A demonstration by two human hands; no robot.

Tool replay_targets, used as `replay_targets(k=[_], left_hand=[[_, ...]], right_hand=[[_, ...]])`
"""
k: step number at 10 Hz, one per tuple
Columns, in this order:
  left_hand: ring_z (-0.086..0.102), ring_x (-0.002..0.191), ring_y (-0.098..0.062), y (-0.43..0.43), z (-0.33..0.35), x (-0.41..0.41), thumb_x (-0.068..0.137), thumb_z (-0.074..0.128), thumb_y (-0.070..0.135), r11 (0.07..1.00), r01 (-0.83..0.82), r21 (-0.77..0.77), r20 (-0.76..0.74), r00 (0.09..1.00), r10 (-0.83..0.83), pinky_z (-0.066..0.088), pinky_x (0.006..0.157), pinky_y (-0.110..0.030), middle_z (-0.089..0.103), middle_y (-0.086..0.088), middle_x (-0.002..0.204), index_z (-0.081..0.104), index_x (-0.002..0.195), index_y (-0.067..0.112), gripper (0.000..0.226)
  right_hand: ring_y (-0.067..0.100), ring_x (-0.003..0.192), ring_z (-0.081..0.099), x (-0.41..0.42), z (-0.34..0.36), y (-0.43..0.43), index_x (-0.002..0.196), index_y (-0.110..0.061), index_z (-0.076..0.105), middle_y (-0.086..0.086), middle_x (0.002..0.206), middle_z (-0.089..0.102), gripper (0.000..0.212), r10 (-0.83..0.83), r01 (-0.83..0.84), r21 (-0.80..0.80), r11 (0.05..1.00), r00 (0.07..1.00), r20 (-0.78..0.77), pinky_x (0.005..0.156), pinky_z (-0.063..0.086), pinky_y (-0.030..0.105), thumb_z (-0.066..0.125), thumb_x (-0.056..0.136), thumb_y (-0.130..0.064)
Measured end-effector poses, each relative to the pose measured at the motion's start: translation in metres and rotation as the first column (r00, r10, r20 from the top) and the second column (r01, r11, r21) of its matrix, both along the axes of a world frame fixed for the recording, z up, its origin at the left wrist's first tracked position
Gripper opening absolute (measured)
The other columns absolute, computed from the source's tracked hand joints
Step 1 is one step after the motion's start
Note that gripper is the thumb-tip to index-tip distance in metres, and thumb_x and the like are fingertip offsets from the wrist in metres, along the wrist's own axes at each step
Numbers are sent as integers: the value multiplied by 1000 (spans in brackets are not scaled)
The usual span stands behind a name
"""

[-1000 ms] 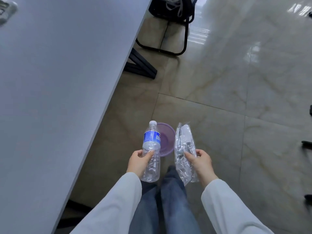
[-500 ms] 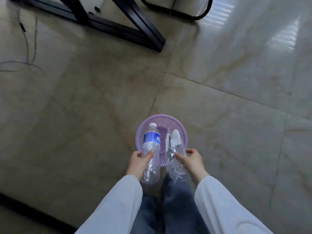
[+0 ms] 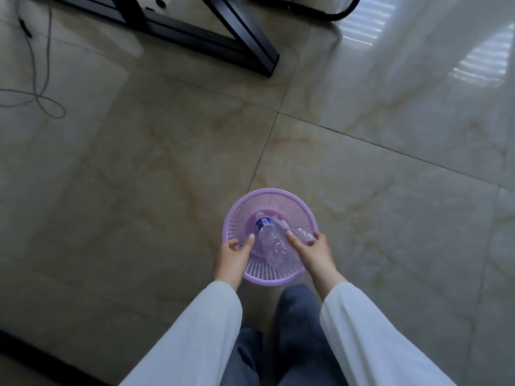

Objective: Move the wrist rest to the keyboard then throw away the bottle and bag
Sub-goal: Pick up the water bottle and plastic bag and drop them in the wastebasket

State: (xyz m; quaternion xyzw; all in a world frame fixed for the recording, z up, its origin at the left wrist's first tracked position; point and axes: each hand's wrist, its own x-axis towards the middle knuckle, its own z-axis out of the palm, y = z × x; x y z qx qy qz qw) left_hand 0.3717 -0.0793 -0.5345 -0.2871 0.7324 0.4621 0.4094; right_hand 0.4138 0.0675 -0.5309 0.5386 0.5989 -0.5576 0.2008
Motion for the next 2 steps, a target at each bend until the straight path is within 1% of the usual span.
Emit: replay_targets(k=[1, 2], left_hand=[[58, 107, -26, 11, 27, -3, 84, 56, 40, 998, -66, 25, -8, 998, 66, 50, 91, -38, 59, -7, 121, 48, 121, 15, 46], [56, 110, -25, 30, 68, -7, 85, 56, 34, 993, -89, 71, -59, 994, 94, 48, 91, -36, 58, -4, 120, 52, 115, 18, 34]], right_hand=[[28, 123, 50, 3, 26, -5, 141, -12, 29, 12, 143, 43, 81, -66, 66, -6, 998, 996, -54, 96, 45, 37, 69, 76, -38], [20, 111, 53, 3, 63, -10, 136, -9, 37, 11, 134, 51, 71, -194, 188, -52, 981, 969, -155, 91, 43, 30, 69, 77, -33]])
